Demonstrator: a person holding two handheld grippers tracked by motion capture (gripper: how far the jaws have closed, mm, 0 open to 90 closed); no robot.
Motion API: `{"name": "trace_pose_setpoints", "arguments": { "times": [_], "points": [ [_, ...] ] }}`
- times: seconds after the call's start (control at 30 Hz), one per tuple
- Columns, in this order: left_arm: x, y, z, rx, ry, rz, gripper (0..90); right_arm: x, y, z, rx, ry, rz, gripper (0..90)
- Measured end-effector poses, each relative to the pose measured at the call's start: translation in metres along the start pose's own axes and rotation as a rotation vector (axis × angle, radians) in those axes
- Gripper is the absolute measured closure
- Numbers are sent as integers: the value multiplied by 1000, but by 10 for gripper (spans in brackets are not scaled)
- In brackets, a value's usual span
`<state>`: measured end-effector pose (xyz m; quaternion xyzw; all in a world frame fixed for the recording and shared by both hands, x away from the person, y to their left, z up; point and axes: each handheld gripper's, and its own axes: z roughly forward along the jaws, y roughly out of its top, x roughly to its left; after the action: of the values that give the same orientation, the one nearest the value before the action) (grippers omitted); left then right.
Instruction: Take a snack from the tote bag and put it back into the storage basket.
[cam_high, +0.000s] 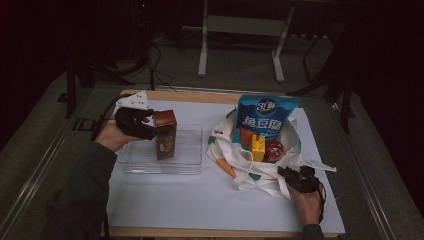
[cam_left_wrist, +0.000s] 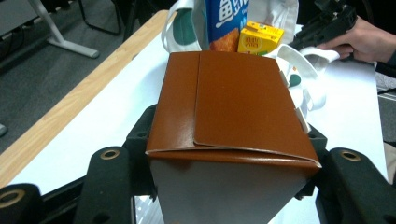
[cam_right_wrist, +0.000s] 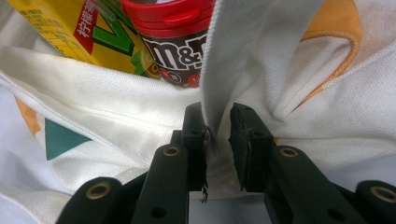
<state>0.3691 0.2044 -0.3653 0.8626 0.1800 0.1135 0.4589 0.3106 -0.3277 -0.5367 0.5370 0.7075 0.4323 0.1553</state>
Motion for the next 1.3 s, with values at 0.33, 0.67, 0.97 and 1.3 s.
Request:
{"name": "trace_pose_setpoints", "arguments": {
  "times": [0.33,0.67,0.97,1.3],
  "points": [
    [3,-12,-6,25,0,-5,432,0,0,0,0,-3,-2,757],
    [0,-19,-5,104,-9,36,433,0,0,0,-1,-4,-1,757],
    [1,-21,4,171,-71,53,429,1,0,0,-1,-6,0,756],
    [-3,-11,35,185,-148,26,389,1,0,0,0,-4,3,756]
  ]
}}
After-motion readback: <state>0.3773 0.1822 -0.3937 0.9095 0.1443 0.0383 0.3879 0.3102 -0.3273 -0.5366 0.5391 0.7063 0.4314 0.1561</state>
